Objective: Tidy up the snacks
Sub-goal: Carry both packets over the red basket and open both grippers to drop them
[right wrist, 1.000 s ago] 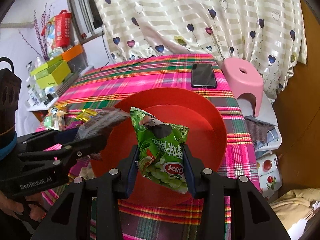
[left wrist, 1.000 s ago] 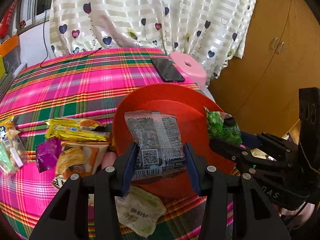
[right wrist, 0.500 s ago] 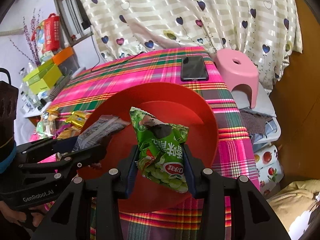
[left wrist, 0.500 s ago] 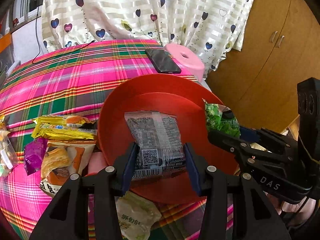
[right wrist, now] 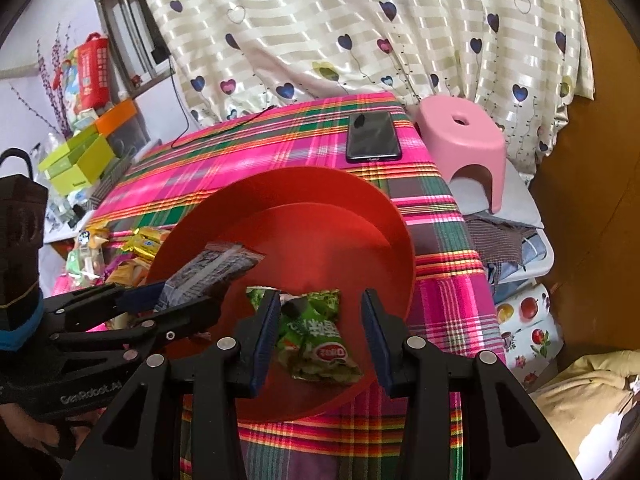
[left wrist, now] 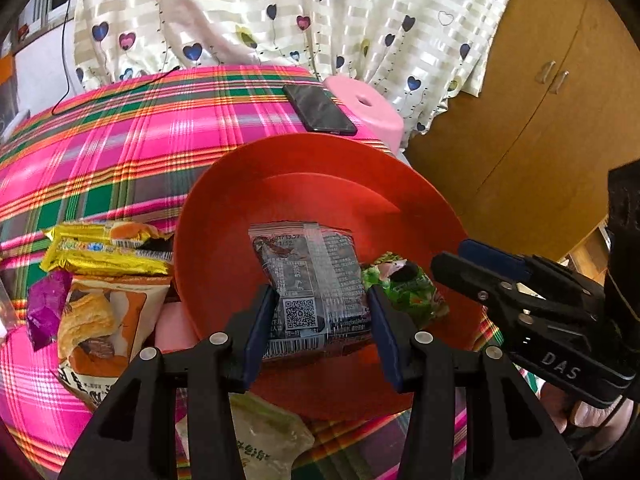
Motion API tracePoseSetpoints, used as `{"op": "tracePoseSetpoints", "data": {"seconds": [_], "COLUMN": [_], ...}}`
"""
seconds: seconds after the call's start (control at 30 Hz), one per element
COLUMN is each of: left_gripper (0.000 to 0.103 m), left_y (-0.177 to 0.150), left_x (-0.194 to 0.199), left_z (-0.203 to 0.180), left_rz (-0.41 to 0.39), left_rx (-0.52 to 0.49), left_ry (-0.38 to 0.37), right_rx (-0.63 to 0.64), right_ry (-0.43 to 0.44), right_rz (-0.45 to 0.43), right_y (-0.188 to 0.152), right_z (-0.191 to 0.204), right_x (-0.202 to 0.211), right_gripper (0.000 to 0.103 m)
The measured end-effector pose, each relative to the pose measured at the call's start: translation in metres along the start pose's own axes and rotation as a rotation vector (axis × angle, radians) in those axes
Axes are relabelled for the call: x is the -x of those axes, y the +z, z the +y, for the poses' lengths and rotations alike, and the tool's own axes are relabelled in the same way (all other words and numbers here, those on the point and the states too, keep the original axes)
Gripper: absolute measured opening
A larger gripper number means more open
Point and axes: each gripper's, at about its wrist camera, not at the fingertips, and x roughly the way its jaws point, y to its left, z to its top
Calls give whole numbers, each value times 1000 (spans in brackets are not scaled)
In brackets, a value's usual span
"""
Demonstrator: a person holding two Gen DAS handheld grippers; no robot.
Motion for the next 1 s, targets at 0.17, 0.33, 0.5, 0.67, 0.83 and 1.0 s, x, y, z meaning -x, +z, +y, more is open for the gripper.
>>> {"op": "tracePoseSetpoints", "data": {"seconds": [0.17, 0.33, 0.5, 0.67, 0.83, 1.0], "left_gripper": [50, 59, 59, 59, 59, 59], "left_y": [-1, -1, -5, -13, -25, -39], "left_x": [3, 14, 35, 54, 74, 88], "left_z": [4, 2, 2, 7, 17, 30], "left_rz": [-6, -47, -88, -111, -134, -142], "left_rx": [13, -4, -12, -5, 6, 26], "left_ry": [4, 9, -7, -13, -1, -7], "right_rx": [0, 8, 19, 38, 59, 77], "right_ry": [-9, -15, -24, -23, -16, -3], "right_rz": [-2, -1, -18, -44, -59, -62], "right_y": [-2, -6, -8, -11, -19, -25], "right_z": [1, 4, 10, 23, 40, 56], "right_x": [6, 14, 28, 44, 56, 63], "right_gripper": [40, 43, 44, 45, 47, 48]}}
